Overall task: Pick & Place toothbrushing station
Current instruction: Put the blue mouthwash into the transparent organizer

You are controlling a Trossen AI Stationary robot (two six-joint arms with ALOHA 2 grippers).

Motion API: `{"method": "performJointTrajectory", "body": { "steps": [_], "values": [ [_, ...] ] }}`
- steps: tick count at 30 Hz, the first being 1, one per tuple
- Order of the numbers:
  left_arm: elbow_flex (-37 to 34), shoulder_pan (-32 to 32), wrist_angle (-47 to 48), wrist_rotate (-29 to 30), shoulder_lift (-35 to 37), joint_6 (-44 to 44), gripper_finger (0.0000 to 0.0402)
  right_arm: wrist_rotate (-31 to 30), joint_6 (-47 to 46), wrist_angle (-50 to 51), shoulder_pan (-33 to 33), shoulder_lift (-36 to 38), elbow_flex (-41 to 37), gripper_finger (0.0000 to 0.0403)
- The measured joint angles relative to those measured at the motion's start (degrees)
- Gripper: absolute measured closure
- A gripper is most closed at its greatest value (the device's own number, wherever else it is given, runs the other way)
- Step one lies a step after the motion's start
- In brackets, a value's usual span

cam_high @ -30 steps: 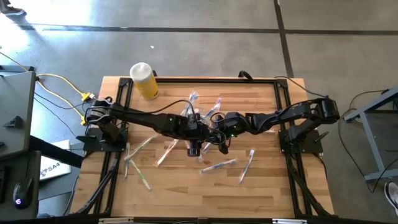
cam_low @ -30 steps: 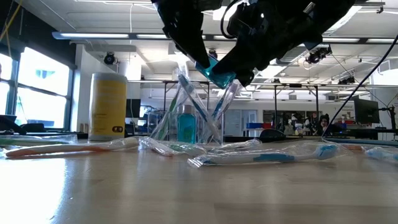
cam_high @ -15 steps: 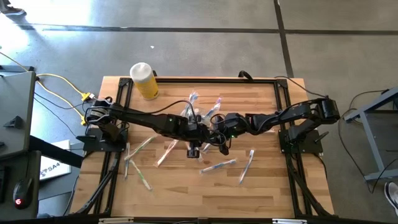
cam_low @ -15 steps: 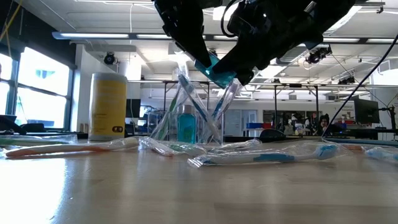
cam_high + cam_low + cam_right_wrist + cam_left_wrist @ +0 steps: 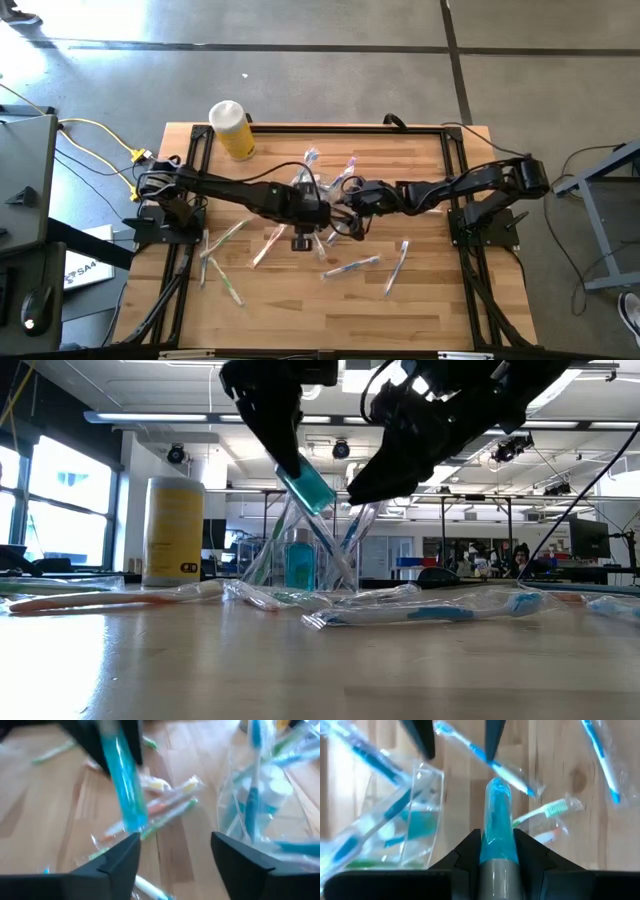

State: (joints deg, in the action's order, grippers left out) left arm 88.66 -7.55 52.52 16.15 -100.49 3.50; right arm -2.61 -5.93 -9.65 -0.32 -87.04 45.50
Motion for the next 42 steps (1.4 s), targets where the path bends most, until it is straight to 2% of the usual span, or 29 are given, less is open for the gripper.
{"method": "performJointTrajectory", "body": {
  "steps": [5, 10, 15, 21, 33, 42],
  "values": [
    [4.5, 0.1, 10.3, 2.8, 0.0, 1.7, 0.0319, -0.5, -0.2, 2.7, 0.1, 0.2, 0.0, 0.0122],
    [7.4, 3.4, 15.8, 3.5, 0.1, 1.1, 0.0319, -0.5, -0.2, 2.7, 0.0, 0.2, 0.0, 0.0113],
    [7.4, 10.7, 17.0, -0.4, 0.1, -0.1, 0.0319, 0.0, -0.5, 2.6, 0.1, 0.2, 0.0, 0.0121],
    [7.3, 16.9, 16.4, -5.8, 0.1, -0.2, 0.0319, 4.7, -0.3, 4.0, 0.1, 0.1, 0.0, 0.0125],
    [7.2, 16.5, 13.2, -6.3, -2.7, 0.8, 0.0319, 5.8, 0.0, 6.4, 0.0, 0.1, 0.0, 0.0119],
    [7.2, 16.5, 14.2, -3.0, -4.6, 0.0, 0.0319, 6.0, 0.1, 7.5, 0.1, 0.1, 0.0, 0.0119]
  ]
}}
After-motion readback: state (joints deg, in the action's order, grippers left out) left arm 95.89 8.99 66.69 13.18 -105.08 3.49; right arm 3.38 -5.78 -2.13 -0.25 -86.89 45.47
